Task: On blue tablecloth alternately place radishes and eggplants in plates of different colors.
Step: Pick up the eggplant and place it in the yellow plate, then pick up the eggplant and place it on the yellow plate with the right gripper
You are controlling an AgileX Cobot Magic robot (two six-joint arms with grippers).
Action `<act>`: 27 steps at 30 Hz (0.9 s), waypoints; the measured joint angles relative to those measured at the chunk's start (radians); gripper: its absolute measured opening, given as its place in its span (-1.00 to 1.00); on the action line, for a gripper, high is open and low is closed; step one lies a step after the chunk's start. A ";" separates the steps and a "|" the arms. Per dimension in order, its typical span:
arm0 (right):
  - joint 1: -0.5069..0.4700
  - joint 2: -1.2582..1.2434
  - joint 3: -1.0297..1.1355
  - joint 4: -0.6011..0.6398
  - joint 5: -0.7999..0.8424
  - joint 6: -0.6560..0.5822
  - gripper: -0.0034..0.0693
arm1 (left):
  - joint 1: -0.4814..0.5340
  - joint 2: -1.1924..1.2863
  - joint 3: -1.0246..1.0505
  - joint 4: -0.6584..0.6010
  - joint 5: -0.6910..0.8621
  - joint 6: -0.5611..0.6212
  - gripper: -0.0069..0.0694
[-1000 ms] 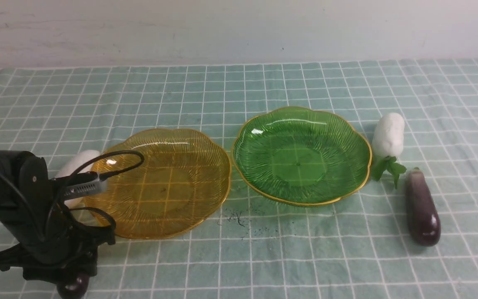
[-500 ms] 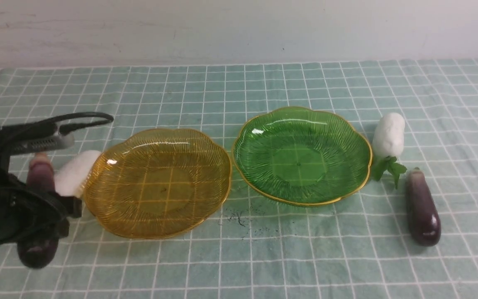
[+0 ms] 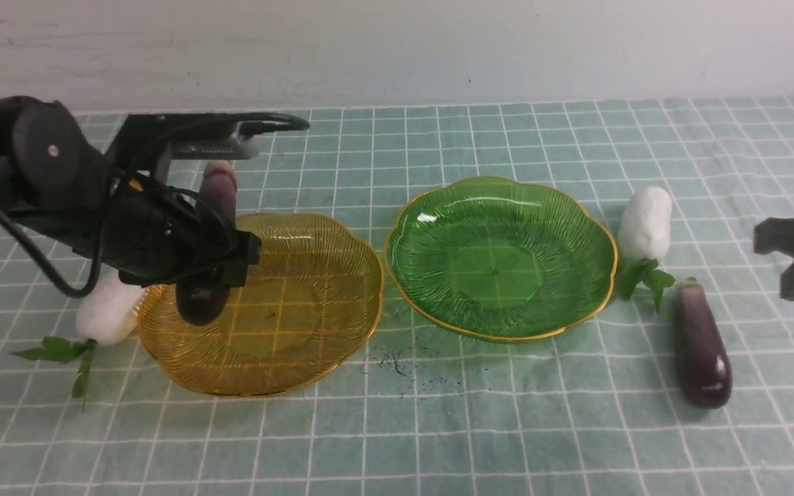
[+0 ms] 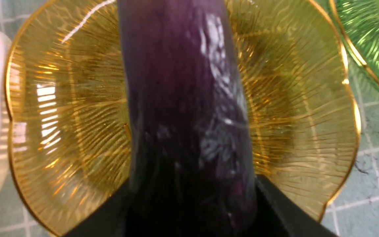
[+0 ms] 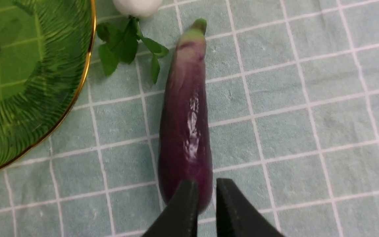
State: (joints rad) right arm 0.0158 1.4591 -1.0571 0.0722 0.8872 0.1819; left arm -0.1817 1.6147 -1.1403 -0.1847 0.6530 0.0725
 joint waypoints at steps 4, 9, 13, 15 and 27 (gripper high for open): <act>0.000 0.149 -0.062 0.043 -0.003 -0.037 -0.17 | 0.000 0.098 -0.042 0.020 -0.003 0.000 0.13; 0.000 0.304 -0.131 0.073 0.008 -0.059 0.50 | 0.000 0.142 -0.053 0.076 -0.003 0.001 0.48; 0.000 0.384 -0.146 0.114 0.008 -0.110 0.79 | 0.000 0.144 -0.059 0.090 -0.003 0.001 0.73; 0.000 0.411 -0.147 0.141 0.009 -0.148 0.79 | 0.000 0.144 -0.068 0.090 0.008 0.000 0.74; 0.002 0.247 -0.148 0.202 0.122 -0.164 0.06 | 0.000 -0.053 -0.209 0.221 0.261 -0.095 -0.76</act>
State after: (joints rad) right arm 0.0182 1.7064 -1.2051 0.2737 1.0093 0.0183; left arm -0.1817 1.5619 -1.3494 0.0365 0.9137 -0.0225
